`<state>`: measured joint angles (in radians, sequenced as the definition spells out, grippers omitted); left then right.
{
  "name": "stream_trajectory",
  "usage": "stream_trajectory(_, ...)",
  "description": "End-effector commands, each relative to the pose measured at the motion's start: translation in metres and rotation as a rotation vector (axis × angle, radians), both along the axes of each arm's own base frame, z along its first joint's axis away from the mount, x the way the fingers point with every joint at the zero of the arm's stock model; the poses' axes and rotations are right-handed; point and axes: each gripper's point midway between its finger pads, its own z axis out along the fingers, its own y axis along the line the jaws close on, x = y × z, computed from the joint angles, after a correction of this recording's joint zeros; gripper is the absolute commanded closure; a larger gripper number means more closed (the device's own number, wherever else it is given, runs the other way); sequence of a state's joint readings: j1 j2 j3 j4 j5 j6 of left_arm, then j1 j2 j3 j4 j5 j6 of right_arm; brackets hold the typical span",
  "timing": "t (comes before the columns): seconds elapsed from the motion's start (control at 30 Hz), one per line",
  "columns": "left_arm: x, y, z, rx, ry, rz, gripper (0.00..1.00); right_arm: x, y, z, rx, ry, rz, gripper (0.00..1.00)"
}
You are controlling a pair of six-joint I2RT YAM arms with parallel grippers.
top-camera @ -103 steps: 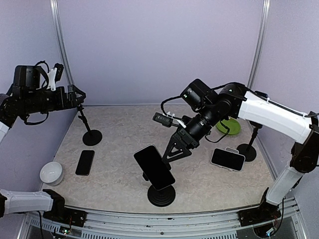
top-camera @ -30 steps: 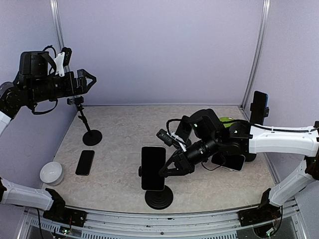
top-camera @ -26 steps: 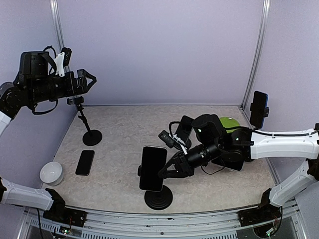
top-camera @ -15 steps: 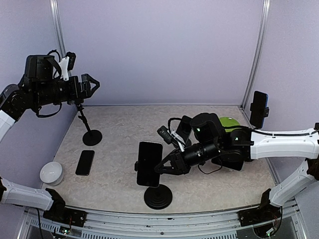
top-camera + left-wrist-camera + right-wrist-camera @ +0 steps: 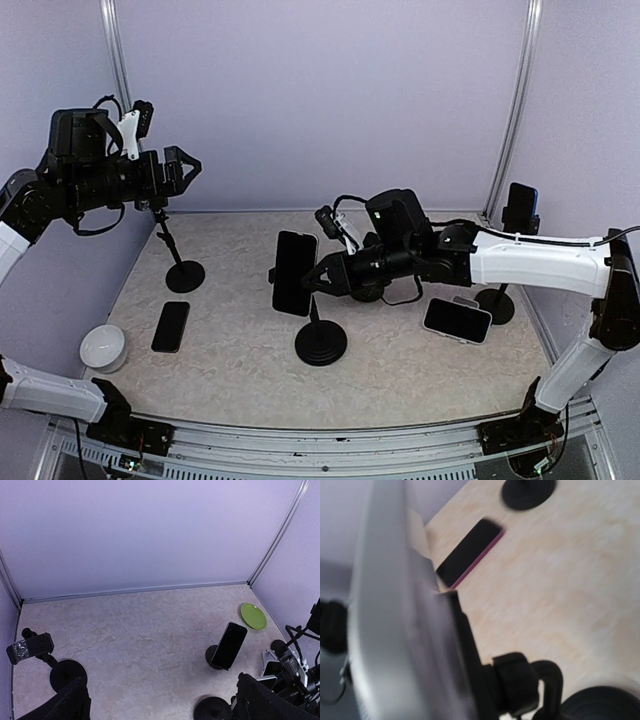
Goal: Remove the phone from the phone stand
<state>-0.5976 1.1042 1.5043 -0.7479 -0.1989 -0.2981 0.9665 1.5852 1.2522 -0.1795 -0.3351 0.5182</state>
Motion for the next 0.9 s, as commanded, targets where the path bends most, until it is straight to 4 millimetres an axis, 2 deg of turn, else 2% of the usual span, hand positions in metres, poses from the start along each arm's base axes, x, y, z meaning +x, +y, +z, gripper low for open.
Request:
stream_trajectory(0.0,-0.002,-0.017,0.011,-0.011,-0.036,-0.054,0.01,0.039,0.011,0.065,0.210,-0.120,-0.044,1.00)
stream_trajectory(0.1,-0.004,-0.039,-0.005,0.002,0.008,-0.102,0.01,0.051,0.013,0.062,0.224,-0.109,-0.056,1.00)
stream_trajectory(0.2,-0.011,-0.065,-0.029,0.039,0.061,-0.138,0.01,0.055,0.014,0.057,0.224,-0.096,-0.063,1.00)
stream_trajectory(0.43,-0.043,-0.129,-0.101,0.042,0.190,-0.235,0.01,0.051,0.007,0.040,0.224,-0.040,-0.079,1.00)
stream_trajectory(0.5,-0.046,-0.137,-0.125,0.061,0.220,-0.227,0.01,0.050,0.006,0.039,0.227,-0.024,-0.085,1.00)
stream_trajectory(0.6,-0.045,-0.144,-0.150,0.062,0.255,-0.210,0.01,0.048,0.006,0.038,0.236,0.001,-0.077,1.00)
stream_trajectory(0.7,-0.046,-0.158,-0.165,0.028,0.250,-0.230,0.01,0.045,0.007,0.036,0.246,0.033,-0.070,1.00)
stream_trajectory(0.87,-0.042,-0.169,-0.186,0.037,0.240,-0.245,0.01,0.044,0.005,0.032,0.244,0.057,-0.081,1.00)
